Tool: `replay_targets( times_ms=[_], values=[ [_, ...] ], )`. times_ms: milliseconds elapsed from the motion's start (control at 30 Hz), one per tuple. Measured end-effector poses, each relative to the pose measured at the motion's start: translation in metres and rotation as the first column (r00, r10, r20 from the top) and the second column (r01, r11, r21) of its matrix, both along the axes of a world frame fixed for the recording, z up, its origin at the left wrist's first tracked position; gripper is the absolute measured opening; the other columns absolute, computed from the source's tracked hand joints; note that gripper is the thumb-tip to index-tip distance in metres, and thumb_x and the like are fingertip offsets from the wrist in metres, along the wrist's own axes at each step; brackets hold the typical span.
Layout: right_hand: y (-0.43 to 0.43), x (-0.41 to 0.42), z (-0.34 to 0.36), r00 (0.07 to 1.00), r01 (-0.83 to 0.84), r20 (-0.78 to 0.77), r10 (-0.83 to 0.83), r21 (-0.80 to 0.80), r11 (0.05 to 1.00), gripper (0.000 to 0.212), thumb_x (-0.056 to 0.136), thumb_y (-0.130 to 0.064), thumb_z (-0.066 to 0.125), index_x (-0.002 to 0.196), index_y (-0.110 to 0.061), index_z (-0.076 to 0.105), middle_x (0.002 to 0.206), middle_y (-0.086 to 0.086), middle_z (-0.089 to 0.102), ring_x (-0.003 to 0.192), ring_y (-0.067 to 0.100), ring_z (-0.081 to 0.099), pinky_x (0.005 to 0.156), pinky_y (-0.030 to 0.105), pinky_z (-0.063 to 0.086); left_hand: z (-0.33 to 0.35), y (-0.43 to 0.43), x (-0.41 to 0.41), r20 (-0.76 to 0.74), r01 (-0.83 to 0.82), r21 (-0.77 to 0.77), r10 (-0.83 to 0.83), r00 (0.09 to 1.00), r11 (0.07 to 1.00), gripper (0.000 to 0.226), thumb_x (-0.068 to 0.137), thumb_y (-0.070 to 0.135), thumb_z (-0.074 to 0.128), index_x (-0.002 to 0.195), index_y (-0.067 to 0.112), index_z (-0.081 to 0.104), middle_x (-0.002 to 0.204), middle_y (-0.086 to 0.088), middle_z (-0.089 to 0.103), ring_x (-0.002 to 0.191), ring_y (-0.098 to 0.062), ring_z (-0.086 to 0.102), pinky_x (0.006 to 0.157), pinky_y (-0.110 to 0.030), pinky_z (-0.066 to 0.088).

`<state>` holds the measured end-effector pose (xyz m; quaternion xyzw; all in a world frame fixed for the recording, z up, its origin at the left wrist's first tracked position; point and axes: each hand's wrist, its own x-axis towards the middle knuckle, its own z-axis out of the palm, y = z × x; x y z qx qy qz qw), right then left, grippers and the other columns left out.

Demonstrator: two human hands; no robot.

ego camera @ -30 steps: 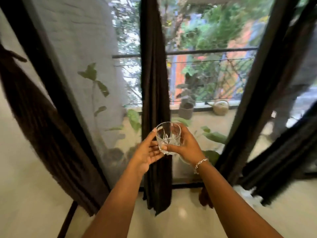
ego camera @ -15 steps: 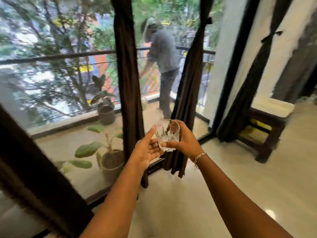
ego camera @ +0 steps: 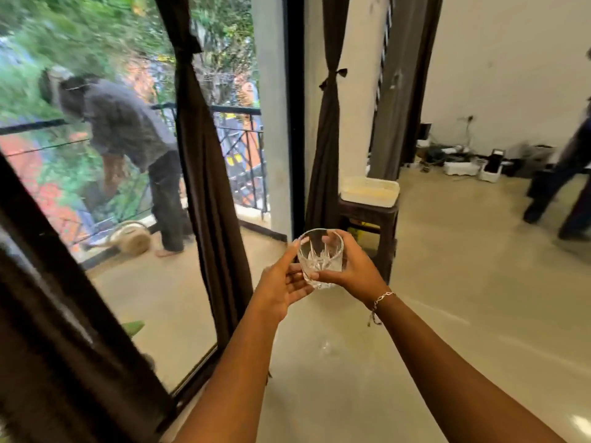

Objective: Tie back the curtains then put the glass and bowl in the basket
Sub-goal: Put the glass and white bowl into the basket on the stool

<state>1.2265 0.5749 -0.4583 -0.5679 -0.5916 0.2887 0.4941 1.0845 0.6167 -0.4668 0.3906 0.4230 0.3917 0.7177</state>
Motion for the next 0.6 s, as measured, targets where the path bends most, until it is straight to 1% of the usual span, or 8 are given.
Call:
replay_targets(
  times_ms=[67, 167, 233, 333, 400, 500, 567, 600],
  values=[
    [0.031, 0.027, 0.000, 0.999, 0.042, -0.003, -0.042, 0.006, 0.999, 0.071, 0.064, -0.012, 0.083, 0.122, -0.023, 0.043, 0.113, -0.010, 0.055, 0.104, 0.001, 0.053, 0.084, 0.007, 0.041, 0.001, 0.036, 0.028, 0.002, 0.039, 0.016, -0.040, 0.999, 0.999, 0.048, 0.082, 0.048, 0.060, 0.101, 0.004, 0.064, 0.091, -0.014, 0.069, 0.084, -0.024, 0.067, 0.077, -0.034, 0.055],
    [0.076, 0.063, 0.001, 0.997, 0.077, -0.028, -0.077, -0.004, 0.997, 0.076, 0.063, -0.013, 0.084, 0.126, -0.019, 0.042, 0.122, -0.001, 0.055, 0.114, 0.011, 0.053, 0.090, 0.012, 0.043, 0.009, 0.085, 0.066, -0.002, 0.076, 0.015, -0.076, 0.997, 0.997, 0.037, 0.085, 0.044, 0.058, 0.089, 0.007, 0.063, 0.081, -0.010, 0.066, 0.077, -0.021, 0.065, 0.072, -0.031, 0.054],
    [0.105, 0.084, 0.001, 0.994, 0.103, -0.037, -0.103, -0.001, 0.995, 0.078, 0.062, -0.014, 0.084, 0.127, -0.018, 0.041, 0.123, 0.001, 0.054, 0.115, 0.013, 0.053, 0.090, 0.013, 0.043, 0.010, 0.117, 0.088, -0.028, 0.092, 0.024, -0.092, 0.995, 0.995, 0.039, 0.084, 0.044, 0.059, 0.087, 0.005, 0.064, 0.081, -0.011, 0.068, 0.079, -0.023, 0.066, 0.077, -0.035, 0.055],
    [0.141, 0.114, 0.000, 0.987, 0.147, -0.073, -0.145, 0.012, 0.989, 0.076, 0.063, -0.006, 0.083, 0.126, -0.017, 0.041, 0.122, 0.001, 0.053, 0.114, 0.014, 0.053, 0.092, 0.016, 0.043, 0.012, 0.159, 0.120, -0.050, 0.126, 0.026, -0.125, 0.991, 0.992, 0.045, 0.081, 0.046, 0.061, 0.090, 0.003, 0.066, 0.086, -0.015, 0.069, 0.083, -0.026, 0.068, 0.085, -0.040, 0.055],
    [0.159, 0.134, -0.004, 0.983, 0.171, -0.075, -0.170, 0.008, 0.985, 0.075, 0.063, -0.005, 0.082, 0.124, -0.018, 0.041, 0.118, -0.002, 0.054, 0.109, 0.010, 0.054, 0.089, 0.013, 0.043, 0.011, 0.180, 0.141, -0.049, 0.140, 0.016, -0.139, 0.989, 0.990, 0.045, 0.081, 0.045, 0.062, 0.095, 0.003, 0.066, 0.089, -0.016, 0.069, 0.084, -0.027, 0.068, 0.084, -0.040, 0.055],
    [0.185, 0.166, -0.009, 0.981, 0.185, -0.052, -0.186, -0.015, 0.983, 0.075, 0.063, -0.006, 0.082, 0.125, -0.017, 0.041, 0.112, -0.008, 0.054, 0.102, 0.002, 0.053, 0.081, 0.002, 0.042, 0.003, 0.209, 0.173, -0.045, 0.173, -0.008, -0.173, 0.984, 0.985, 0.051, 0.079, 0.046, 0.063, 0.103, 0.001, 0.064, 0.098, -0.019, 0.069, 0.089, -0.028, 0.068, 0.083, -0.039, 0.055],
    [0.206, 0.192, -0.016, 0.979, 0.192, -0.057, -0.193, -0.031, 0.981, 0.077, 0.063, -0.005, 0.083, 0.127, -0.014, 0.041, 0.114, -0.007, 0.054, 0.106, 0.004, 0.052, 0.082, 0.001, 0.041, -0.002, 0.231, 0.200, -0.054, 0.191, -0.022, -0.192, 0.980, 0.981, 0.050, 0.079, 0.046, 0.063, 0.102, 0.001, 0.063, 0.099, -0.019, 0.069, 0.089, -0.027, 0.068, 0.081, -0.036, 0.056],
    [0.217, 0.205, -0.019, 0.978, 0.197, -0.059, -0.199, -0.035, 0.980, 0.078, 0.063, -0.006, 0.083, 0.128, -0.013, 0.040, 0.117, -0.005, 0.055, 0.110, 0.007, 0.052, 0.086, 0.003, 0.041, -0.003, 0.241, 0.213, -0.054, 0.195, -0.031, -0.197, 0.979, 0.980, 0.049, 0.080, 0.046, 0.063, 0.100, 0.001, 0.063, 0.099, -0.019, 0.068, 0.089, -0.027, 0.067, 0.079, -0.035, 0.055]
  ],
)
